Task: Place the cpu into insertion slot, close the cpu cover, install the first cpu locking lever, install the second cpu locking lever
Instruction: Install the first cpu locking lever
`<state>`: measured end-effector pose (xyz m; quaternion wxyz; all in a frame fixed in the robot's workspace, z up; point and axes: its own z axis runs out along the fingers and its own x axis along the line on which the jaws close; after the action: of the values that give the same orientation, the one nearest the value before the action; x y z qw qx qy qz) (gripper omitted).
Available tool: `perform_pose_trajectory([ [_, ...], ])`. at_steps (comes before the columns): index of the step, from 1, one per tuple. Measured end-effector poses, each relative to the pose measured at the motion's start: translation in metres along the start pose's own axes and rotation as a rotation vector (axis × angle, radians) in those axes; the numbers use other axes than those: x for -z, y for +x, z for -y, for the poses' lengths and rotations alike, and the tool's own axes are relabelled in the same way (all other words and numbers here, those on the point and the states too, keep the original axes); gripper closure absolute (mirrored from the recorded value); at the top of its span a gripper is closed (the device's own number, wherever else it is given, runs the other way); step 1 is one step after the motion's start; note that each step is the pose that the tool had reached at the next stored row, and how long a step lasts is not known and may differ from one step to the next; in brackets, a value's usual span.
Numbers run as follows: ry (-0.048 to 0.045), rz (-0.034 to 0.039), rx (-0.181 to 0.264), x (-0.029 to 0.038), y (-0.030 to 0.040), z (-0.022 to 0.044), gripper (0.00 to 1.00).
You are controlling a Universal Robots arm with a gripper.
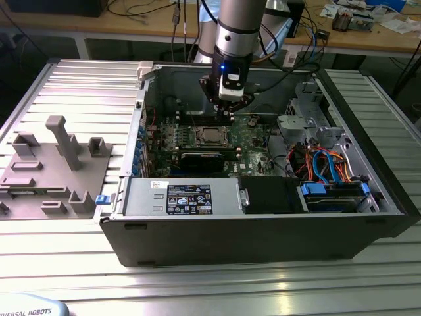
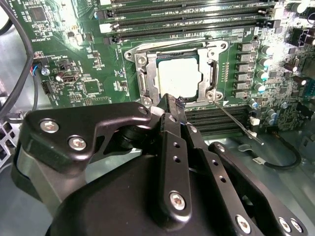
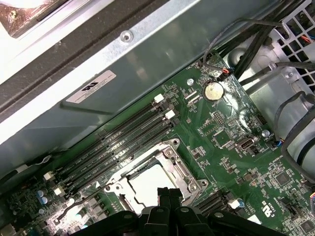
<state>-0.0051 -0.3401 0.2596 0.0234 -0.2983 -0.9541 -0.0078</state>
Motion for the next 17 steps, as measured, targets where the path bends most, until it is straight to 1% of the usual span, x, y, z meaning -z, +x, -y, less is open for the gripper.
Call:
perform_pose_trajectory([
  [17,0.0018,-0.0001,0.038,0.0000,0.0000,0.0000,0.89],
])
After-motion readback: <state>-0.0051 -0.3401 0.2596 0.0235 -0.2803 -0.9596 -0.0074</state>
